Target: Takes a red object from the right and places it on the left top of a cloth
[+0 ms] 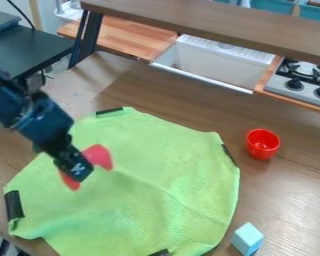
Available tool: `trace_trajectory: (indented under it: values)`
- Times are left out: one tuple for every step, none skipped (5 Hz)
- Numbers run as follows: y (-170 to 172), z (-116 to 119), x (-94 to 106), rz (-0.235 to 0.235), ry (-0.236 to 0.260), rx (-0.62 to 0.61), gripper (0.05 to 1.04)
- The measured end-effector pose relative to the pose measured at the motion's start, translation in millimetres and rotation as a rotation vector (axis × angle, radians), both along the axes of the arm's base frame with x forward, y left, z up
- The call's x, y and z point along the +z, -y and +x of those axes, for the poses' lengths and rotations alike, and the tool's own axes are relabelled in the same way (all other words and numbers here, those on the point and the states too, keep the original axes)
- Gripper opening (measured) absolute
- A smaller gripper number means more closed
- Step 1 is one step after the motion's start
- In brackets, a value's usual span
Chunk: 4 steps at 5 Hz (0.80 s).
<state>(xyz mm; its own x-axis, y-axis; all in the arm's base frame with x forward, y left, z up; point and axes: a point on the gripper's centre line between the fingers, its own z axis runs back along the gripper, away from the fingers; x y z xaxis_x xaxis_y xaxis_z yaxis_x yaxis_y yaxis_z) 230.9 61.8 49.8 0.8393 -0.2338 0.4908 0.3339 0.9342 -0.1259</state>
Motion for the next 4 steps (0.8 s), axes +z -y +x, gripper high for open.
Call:
trace_trajectory:
  values:
    - [-13.6, -11.6, -6.0, 0.024, -0.003, 0.025, 0.580]
    - [-30.0, -16.2, -16.1, 0.121, -0.002, 0.052, 0.580]
    - [-40.1, -15.1, -26.6, 0.167, -0.005, 0.062, 0.643]
    - [-46.3, -13.3, -32.0, 0.195, -0.006, 0.074, 0.931]
